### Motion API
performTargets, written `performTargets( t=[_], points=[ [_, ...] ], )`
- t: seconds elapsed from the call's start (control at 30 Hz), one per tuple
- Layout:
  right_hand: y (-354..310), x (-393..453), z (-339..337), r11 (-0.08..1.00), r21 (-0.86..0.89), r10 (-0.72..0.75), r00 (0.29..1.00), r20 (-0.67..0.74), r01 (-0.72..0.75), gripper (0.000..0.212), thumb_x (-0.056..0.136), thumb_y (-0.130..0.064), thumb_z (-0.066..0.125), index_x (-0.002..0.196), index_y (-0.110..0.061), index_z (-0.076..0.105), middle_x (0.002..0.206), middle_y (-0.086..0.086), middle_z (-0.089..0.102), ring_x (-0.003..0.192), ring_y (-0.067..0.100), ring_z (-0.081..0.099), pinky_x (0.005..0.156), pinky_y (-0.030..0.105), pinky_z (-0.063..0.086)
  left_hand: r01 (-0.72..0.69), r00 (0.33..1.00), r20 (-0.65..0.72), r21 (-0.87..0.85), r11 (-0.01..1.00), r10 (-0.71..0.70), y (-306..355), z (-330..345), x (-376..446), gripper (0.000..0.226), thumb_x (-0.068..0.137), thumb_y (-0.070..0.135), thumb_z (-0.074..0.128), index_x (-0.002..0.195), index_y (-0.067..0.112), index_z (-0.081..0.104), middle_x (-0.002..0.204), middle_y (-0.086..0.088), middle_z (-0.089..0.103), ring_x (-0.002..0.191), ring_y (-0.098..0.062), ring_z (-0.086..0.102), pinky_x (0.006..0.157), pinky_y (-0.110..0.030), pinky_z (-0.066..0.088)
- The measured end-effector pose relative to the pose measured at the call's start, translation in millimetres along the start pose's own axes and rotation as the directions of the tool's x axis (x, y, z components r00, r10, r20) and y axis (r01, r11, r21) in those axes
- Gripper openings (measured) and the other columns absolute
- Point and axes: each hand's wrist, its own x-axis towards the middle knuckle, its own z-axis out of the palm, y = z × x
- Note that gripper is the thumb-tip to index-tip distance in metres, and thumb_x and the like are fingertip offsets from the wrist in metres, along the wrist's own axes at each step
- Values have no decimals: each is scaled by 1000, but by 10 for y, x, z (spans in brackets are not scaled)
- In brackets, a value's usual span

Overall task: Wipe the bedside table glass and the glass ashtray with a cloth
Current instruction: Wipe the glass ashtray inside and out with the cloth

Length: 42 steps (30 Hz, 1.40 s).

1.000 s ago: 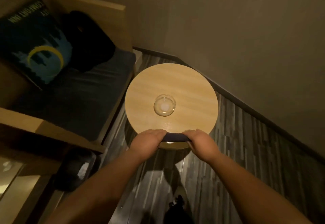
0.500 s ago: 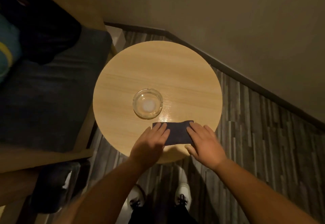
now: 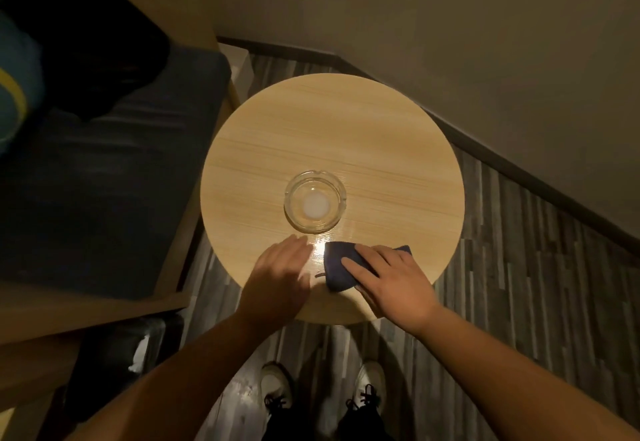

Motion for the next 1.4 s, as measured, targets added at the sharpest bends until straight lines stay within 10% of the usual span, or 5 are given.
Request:
performTargets(
  t=[0.17,0.37,0.5,1.03,1.4],
  points=[
    [41,11,-116,902,388,203,979,0,-187,38,88,-30,51,124,-20,56,107,5,62,92,26,58,71,31,47,167,976,-118,-138,976,-184,-362,-106,214,29,92,10,54,116,-4,62,127,-25,58,117,-34,57,101,-40,47],
    [196,-33,-498,-37,878,619,679,394,-477,18,96,-15,51,110,-18,63,93,0,69,85,15,64,67,14,48,240,966,-26,-293,926,-258,-412,-271,579,63,94,30,53,149,13,30,151,-7,38,136,-23,38,113,-40,33],
    [225,143,-647,-185,880,614,647,451,-438,18,96,-18,51,106,-24,64,96,5,70,87,22,66,76,36,51,216,976,27,-263,940,-216,-445,-248,657,69,93,35,53,152,19,22,155,0,33,139,-19,32,113,-36,28],
    [238,1228,-684,932,314,176,984,40,-180,40,93,-39,52,132,-29,51,113,3,56,96,23,54,70,33,44,108,985,158,-244,964,-71,-720,-410,782,81,84,59,60,150,39,19,135,8,49,113,-8,50,93,-31,45],
    [209,1441,-623,997,64,31,973,228,-47,32,92,-33,52,123,-36,56,115,1,51,100,25,49,68,34,46,106,972,234,-274,956,-41,-745,-495,893,69,91,56,50,150,43,17,139,10,47,112,-6,51,90,-32,49]
  ],
)
